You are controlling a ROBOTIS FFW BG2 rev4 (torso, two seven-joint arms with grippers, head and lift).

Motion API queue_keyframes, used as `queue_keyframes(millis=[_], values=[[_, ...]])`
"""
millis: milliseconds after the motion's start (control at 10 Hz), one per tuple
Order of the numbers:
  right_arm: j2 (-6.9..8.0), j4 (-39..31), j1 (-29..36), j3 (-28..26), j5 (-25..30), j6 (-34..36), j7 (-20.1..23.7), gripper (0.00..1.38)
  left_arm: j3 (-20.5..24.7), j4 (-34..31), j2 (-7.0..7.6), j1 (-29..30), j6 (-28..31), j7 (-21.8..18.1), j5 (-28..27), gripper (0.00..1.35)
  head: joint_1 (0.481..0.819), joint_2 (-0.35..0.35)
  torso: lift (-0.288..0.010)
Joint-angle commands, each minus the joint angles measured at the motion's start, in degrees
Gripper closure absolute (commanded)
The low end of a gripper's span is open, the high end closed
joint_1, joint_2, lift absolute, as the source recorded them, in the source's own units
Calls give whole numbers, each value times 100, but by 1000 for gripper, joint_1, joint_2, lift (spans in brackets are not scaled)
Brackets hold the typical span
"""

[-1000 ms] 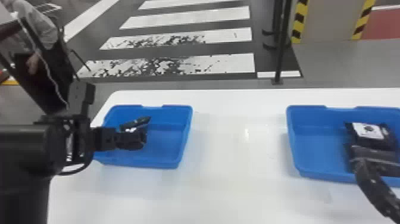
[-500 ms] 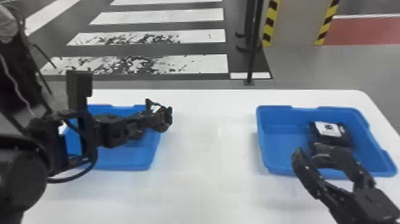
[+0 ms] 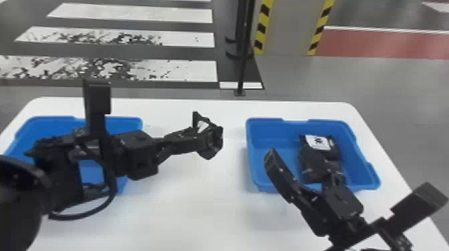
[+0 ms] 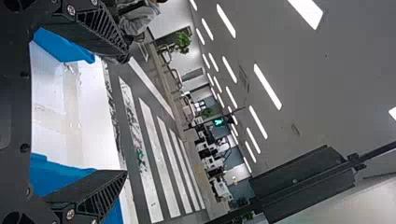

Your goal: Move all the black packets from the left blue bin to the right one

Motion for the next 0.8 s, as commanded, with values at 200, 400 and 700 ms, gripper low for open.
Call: queue_keyframes(millis=[200, 400, 700], values=[[-95, 74, -346, 213, -80, 0, 25, 116, -870, 152, 58, -202, -16, -2, 311, 1150, 695, -135, -185], [-104, 89, -417, 213, -57, 0, 34, 111, -1110, 195, 67, -287, -30, -2, 437, 1150, 695, -177, -185], [-95, 215, -487, 236, 57, 14, 25, 121, -1179, 195, 67, -301, -44, -2, 517, 1150, 695, -202, -185]])
